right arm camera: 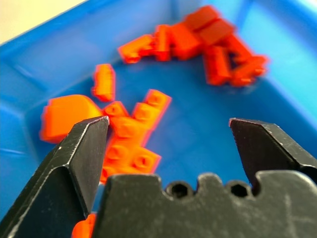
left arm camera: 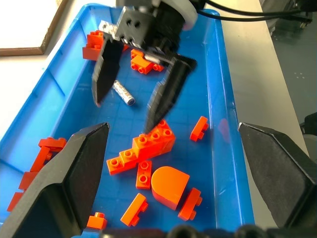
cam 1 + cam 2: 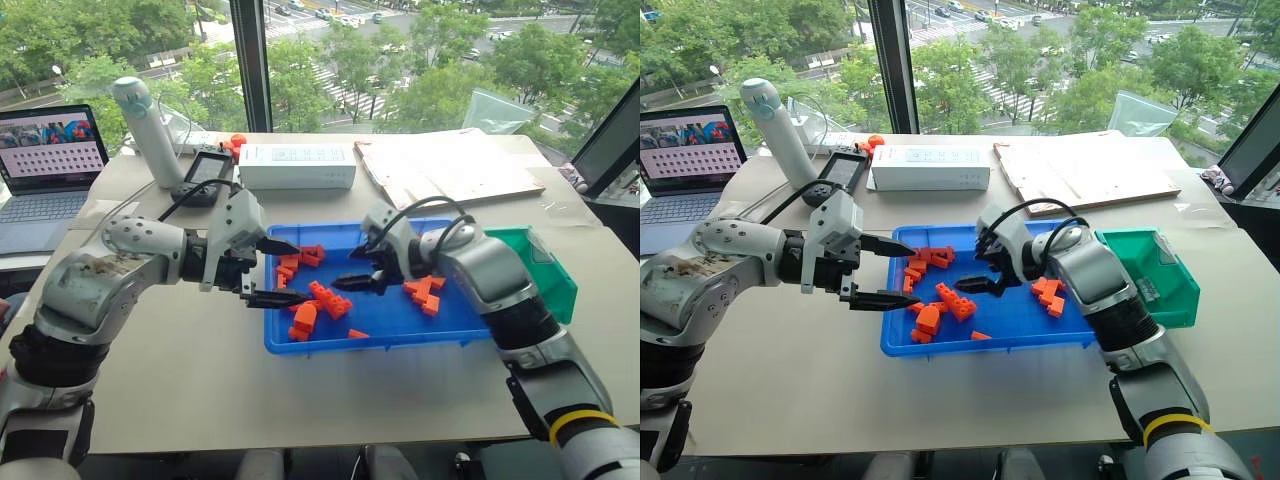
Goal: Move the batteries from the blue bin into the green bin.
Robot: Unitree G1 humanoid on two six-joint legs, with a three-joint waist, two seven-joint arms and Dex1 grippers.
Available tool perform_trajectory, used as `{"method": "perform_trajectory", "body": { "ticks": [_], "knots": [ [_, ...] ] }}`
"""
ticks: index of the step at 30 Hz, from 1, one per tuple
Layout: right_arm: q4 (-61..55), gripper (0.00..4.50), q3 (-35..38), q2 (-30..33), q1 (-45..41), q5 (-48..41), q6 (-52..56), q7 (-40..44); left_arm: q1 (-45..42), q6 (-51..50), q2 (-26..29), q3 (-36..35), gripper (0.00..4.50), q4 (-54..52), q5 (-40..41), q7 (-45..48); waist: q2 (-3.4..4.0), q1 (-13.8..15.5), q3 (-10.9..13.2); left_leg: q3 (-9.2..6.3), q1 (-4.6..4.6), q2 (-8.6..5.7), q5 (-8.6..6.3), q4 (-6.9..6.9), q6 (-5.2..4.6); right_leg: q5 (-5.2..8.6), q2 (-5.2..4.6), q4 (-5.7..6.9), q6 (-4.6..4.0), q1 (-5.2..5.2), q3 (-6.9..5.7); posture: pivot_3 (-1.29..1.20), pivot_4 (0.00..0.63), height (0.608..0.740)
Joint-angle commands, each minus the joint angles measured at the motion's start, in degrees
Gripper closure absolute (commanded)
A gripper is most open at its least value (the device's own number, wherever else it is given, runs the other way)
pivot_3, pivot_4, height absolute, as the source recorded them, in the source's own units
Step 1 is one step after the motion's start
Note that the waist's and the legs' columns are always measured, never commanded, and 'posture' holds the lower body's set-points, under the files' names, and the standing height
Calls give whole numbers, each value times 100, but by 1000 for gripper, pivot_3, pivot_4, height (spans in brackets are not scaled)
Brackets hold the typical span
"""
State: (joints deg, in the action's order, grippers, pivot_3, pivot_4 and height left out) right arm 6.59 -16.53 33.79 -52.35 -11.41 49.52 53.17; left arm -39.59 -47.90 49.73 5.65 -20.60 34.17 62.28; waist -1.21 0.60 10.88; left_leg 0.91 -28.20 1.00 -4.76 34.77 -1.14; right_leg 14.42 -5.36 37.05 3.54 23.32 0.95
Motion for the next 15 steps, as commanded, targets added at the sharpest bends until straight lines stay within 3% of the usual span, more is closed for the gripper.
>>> {"method": "perform_trajectory", "body": {
  "ticks": [1, 15],
  "knots": [
    [322, 47, 195, 277, -68, 167, -484, 92, -21, 7, 30, -174, 0, -174, 105, 2, 0, -5, 0, 0, 0, 0, 1, -1, -1, 0, 0, -3, 0, 0, 0, 0, 150, 740],
    [679, 47, 62, -239, 400, 410, -163, -374, -8, -9, 48, -161, 0, -195, 104, 10, 0, -92, 0, -3, 0, 1, 21, -4, -34, 2, 3, 3, -2, 0, 1, 0, 150, 740]
  ]
}}
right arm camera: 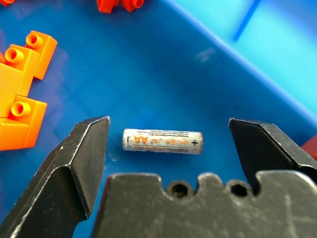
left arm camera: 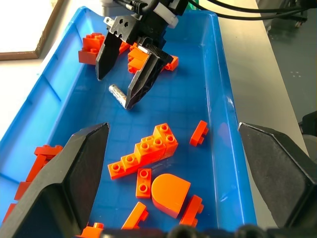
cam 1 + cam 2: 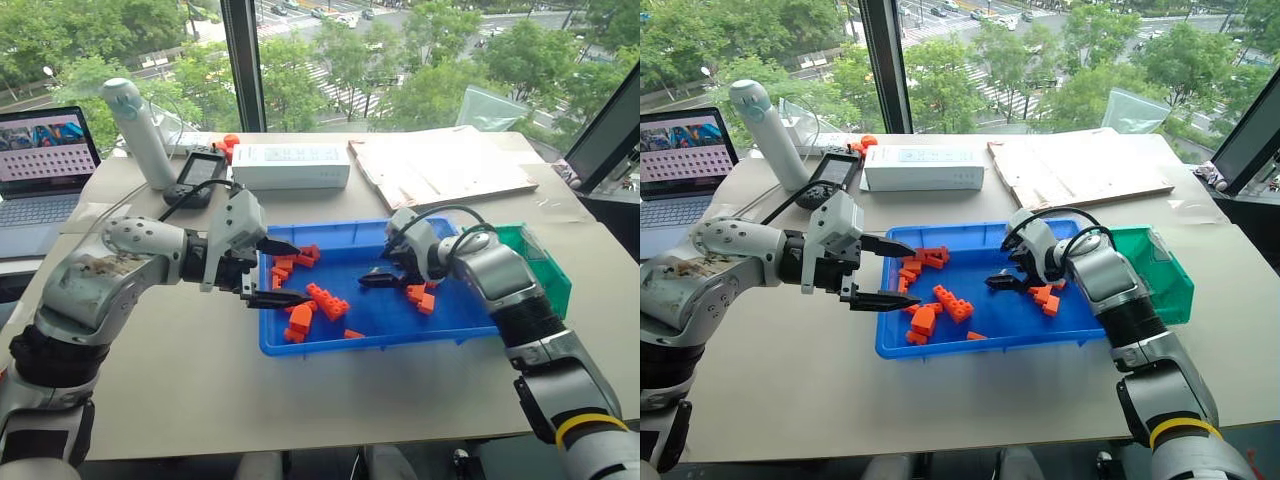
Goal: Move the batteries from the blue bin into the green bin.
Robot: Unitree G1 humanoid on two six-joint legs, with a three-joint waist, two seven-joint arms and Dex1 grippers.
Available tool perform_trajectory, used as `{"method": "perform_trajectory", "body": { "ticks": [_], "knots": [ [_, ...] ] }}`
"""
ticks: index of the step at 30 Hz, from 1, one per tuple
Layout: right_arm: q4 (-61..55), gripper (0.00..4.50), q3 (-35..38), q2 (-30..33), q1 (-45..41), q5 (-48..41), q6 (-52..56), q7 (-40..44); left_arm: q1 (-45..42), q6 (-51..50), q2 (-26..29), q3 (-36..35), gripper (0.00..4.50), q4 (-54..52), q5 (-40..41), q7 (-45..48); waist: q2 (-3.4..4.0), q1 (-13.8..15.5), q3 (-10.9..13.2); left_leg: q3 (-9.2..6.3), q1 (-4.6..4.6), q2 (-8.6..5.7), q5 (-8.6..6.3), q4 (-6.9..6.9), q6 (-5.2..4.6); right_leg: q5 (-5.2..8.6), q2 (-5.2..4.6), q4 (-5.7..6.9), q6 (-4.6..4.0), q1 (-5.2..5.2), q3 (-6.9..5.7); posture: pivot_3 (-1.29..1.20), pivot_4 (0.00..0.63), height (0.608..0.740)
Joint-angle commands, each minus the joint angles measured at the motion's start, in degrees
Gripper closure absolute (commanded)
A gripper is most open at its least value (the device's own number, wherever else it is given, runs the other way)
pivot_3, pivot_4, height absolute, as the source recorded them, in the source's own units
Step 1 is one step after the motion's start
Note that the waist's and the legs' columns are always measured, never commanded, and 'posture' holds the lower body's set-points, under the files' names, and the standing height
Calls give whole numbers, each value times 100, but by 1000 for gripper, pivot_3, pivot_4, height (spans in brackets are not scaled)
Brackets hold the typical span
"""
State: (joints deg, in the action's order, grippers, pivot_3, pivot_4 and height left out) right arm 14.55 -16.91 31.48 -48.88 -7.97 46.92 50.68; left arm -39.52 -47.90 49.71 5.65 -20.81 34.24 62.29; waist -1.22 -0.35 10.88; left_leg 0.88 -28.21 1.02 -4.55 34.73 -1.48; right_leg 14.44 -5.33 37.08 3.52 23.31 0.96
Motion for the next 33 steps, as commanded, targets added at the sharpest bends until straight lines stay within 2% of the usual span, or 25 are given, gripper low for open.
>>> {"method": "perform_trajectory", "body": {
  "ticks": [1, 6, 7, 10, 12, 14, 18, 23, 28, 33],
  "knots": [
    [-90, 47, 97, -29, 90, 76, 108, -166, -14, -11, 51, -161, 0, -177, 99, 9, 0, 3, 0, 0, 0, 0, 0, 0, 0, 0, 0, 0, 0, 0, 0, 0, 150, 740],
    [116, 47, 145, -118, 255, 144, 96, -383, -16, -16, 46, -154, 0, -191, 104, 12, -1, -9, -1, 0, 2, 1, 0, -1, 0, 0, 0, 0, 0, -1, 1, 0, 150, 740],
    [130, 549, 202, -149, 266, 122, 85, -422, -18, -17, 47, -156, 0, -192, 106, 15, -1, -8, -1, -1, 3, 1, 0, -1, 1, 0, 1, 0, 0, -2, 0, 0, 150, 740],
    [52, 1240, 250, -161, 267, 104, 54, -401, -21, -23, 43, -155, 0, -199, 107, 20, -1, -4, -1, -2, 4, 1, 0, 1, 1, 0, 0, 0, 0, -6, -1, 0, 150, 740],
    [-68, 1934, 257, -129, 249, 104, 3, -357, -24, -28, 37, -153, 0, -204, 111, 22, -1, -5, -1, -2, 4, 1, 0, 1, 1, 0, 1, 0, 0, -5, -1, 0, 150, 740],
    [-268, 1958, 299, -49, 206, 49, 21, -264, -26, -32, 29, -153, 0, -209, 118, 24, -1, -9, -1, -2, 4, 1, 0, 1, 1, 0, 1, 0, 0, -5, 0, 0, 150, 740],
    [-930, 1958, 988, 290, -39, -429, 543, -132, -48, -12, 10, -145, 0, -178, 113, 39, 1, 6, 1, -2, -2, 0, 0, 0, 0, 0, -1, 1, 0, 2, 1, 0, 150, 740],
    [-1521, 1958, 1708, 1429, 89, -586, 1018, -88, -96, 20, -163, -101, 0, -98, 146, 4, 1, 101, 1, -1, -2, -1, -1, 1, 1, 0, -4, -4, 1, -1, -1, 0, 150, 740],
    [-1472, 1958, 2052, 2740, 623, -402, 994, -26, -250, 193, -331, 93, 0, 152, 14, 167, 0, 130, 0, 6, 0, -4, -23, 1, 34, 1, -13, -18, -1, -4, -4, 0, 150, 740],
    [-1546, 1958, 2204, 3145, 1337, -381, 960, -137, -433, 362, -469, 245, 0, 406, -118, 321, 0, 63, 0, 12, 1, 1, -15, 1, 19, 2, -13, -17, -3, -3, 1, 0, 150, 740]
  ]
}}
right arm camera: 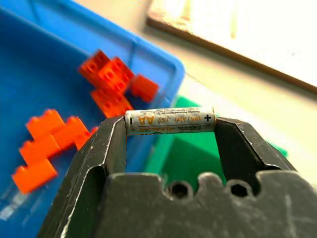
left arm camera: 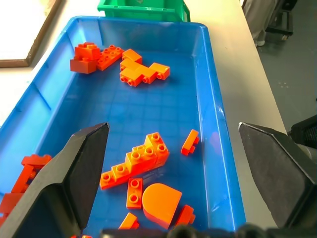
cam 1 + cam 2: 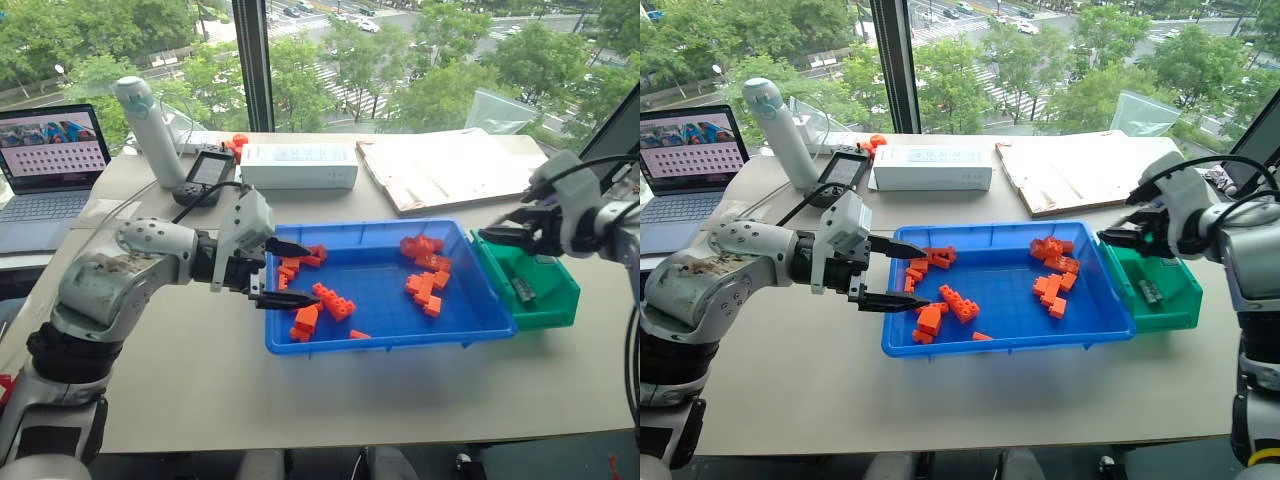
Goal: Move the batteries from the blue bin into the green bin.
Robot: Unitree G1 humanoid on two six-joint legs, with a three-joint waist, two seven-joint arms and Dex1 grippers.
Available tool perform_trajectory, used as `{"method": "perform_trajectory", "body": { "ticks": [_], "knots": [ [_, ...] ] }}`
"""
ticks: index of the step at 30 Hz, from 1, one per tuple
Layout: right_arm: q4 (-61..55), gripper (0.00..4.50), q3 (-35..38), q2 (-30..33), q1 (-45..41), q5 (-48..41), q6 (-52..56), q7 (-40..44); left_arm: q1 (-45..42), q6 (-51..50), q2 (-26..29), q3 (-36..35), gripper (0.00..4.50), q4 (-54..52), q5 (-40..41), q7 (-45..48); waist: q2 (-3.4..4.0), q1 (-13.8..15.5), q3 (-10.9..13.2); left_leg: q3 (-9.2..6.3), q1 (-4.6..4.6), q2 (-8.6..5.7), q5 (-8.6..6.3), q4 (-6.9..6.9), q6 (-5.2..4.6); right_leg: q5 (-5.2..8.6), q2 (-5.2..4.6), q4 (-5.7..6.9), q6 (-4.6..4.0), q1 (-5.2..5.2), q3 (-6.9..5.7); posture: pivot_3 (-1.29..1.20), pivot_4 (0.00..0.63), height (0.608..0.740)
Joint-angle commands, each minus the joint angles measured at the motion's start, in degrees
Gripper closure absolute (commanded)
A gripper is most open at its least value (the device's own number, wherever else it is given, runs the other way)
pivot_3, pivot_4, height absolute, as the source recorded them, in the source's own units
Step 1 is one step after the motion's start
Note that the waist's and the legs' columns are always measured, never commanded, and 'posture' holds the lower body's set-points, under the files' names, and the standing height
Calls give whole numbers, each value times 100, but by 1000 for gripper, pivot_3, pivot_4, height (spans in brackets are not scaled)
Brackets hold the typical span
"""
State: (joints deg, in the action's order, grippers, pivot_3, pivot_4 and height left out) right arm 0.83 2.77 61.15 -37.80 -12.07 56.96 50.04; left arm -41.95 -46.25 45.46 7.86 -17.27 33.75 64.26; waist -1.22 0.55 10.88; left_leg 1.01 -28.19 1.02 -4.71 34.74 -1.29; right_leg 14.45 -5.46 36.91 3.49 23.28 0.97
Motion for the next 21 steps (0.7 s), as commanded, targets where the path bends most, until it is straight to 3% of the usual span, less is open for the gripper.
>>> {"method": "perform_trajectory", "body": {
  "ticks": [1, 5, 7, 10, 14, 17, 21],
  "knots": [
    [-145, 1958, 233, 224, 364, 89, -110, -123, -219, 219, -65, 43, 0, 94, -84, 151, 1, -38, 0, 3, 1, 2, 11, 0, -18, 0, 1, 1, 0, 1, 4, 0, 150, 740],
    [-55, 1958, 379, 34, 569, -28, -113, -259, -280, 281, -115, 78, 0, 192, -135, 219, 1, -59, 0, 3, 0, 1, 13, 0, -23, 0, 1, 3, 1, 3, 5, 0, 150, 740],
    [19, 955, 374, -39, 585, -32, -145, -345, -295, 305, -123, 90, 0, 224, -170, 241, 1, -59, 0, 3, 0, 2, 13, 2, -23, 0, 2, 4, 1, 3, 6, 0, 150, 740],
    [80, 46, 325, -30, 521, 22, -256, -419, -307, 290, -80, 106, 0, 218, -258, 235, 1, -53, 0, 2, 0, 0, 13, 4, -23, 0, 2, 4, 2, 1, 5, 0, 150, 740],
    [333, 46, 205, 79, 285, 241, -822, -499, -407, 143, -227, -69, 0, 301, -329, -205, 1, -49, 0, 2, -1, -1, 13, 5, -23, -1, 0, 3, 4, 1, 6, 0, 150, 740],
    [597, 46, 391, -41, 97, 275, -2176, -420, -418, 229, -251, -257, 0, 336, -386, -421, 1, -52, 0, 2, 0, -1, 13, 6, -23, -1, 0, 3, 4, 1, 5, 0, 150, 740],
    [-110, 46, 918, -732, 99, -957, -2323, 300, -178, 482, -419, -831, 0, 208, -437, -1075, 1, -79, 0, -1, 0, 3, 13, 3, -24, -2, 6, 0, 6, 0, 6, 0, 150, 740]
  ]
}}
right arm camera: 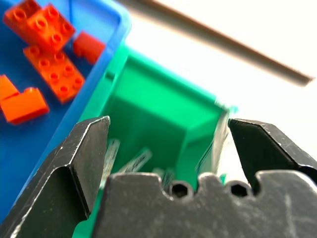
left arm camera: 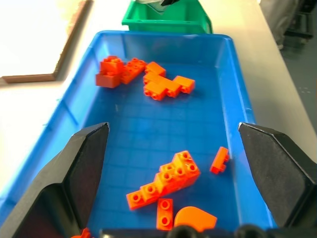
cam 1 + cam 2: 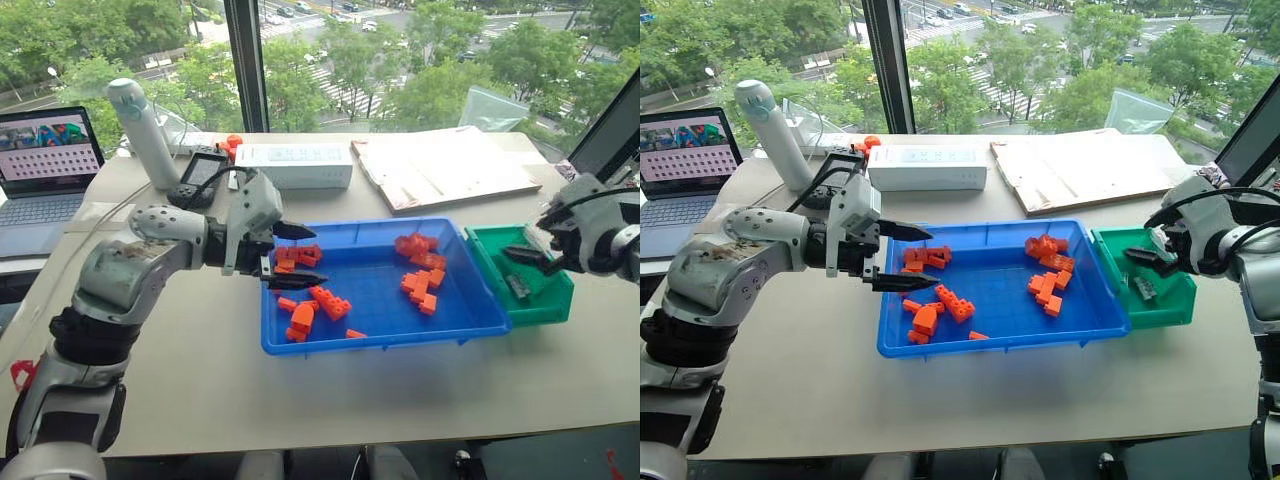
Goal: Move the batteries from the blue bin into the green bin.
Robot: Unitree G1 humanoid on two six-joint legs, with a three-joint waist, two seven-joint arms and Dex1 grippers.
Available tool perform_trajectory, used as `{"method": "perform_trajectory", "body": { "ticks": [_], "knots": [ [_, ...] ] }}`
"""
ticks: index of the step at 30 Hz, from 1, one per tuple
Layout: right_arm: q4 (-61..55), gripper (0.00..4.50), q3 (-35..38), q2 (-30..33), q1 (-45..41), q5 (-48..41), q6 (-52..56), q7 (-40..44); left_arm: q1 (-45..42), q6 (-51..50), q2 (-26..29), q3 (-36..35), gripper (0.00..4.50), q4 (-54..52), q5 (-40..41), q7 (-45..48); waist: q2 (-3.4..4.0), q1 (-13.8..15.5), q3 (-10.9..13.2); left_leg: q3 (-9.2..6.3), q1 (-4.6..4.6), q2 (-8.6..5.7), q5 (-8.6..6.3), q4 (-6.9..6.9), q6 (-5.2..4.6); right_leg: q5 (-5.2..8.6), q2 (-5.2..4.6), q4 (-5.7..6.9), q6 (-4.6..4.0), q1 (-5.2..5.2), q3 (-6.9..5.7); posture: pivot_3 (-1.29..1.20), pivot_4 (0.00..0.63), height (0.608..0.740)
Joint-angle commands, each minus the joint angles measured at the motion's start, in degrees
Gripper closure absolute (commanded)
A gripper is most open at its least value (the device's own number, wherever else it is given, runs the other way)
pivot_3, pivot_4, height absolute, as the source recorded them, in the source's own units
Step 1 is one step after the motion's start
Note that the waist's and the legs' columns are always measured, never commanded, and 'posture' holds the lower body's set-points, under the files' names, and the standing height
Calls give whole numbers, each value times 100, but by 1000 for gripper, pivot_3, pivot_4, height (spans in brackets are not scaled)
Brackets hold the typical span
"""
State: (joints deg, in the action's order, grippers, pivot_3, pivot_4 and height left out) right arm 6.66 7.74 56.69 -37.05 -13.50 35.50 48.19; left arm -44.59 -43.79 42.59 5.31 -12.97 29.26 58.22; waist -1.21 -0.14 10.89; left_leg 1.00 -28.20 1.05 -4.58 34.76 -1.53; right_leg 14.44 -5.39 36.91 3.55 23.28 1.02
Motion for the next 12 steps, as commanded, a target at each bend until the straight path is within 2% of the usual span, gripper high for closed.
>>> {"method": "perform_trajectory", "body": {
  "ticks": [1, 6, 9, 12],
  "knots": [
    [-1004, 46, 412, -389, 199, -922, -154, 522, 220, 146, -220, -778, 0, -249, 135, -636, 0, -19, 0, -5, 2, 0, 0, -2, 0, -1, 2, 1, 1, -6, 0, 0, 150, 740],
    [-2134, 46, 200, -513, 895, -1626, 666, 825, 935, -30, -244, -1341, 0, -512, 169, -1225, 0, 22, 0, -16, 1, -7, -4, 4, -5, 2, -2, 12, 7, -13, -5, 0, 150, 740],
    [-2202, 46, 114, -731, 949, -1615, 689, 594, 1408, -267, -108, -1670, 0, -824, 352, -1400, 0, 27, 0, -15, 1, -6, -4, 13, -4, -2, -4, 11, 10, -13, -4, 0, 150, 740],
    [-2077, 46, -9, -804, 887, -1506, 702, 490, 1522, -969, -15, -1946, 0, -1012, 981, -1426, 0, 37, 0, -14, 3, -2, -25, 14, 37, -4, -8, 9, 4, -12, -5, 0, 150, 740]
  ]
}}
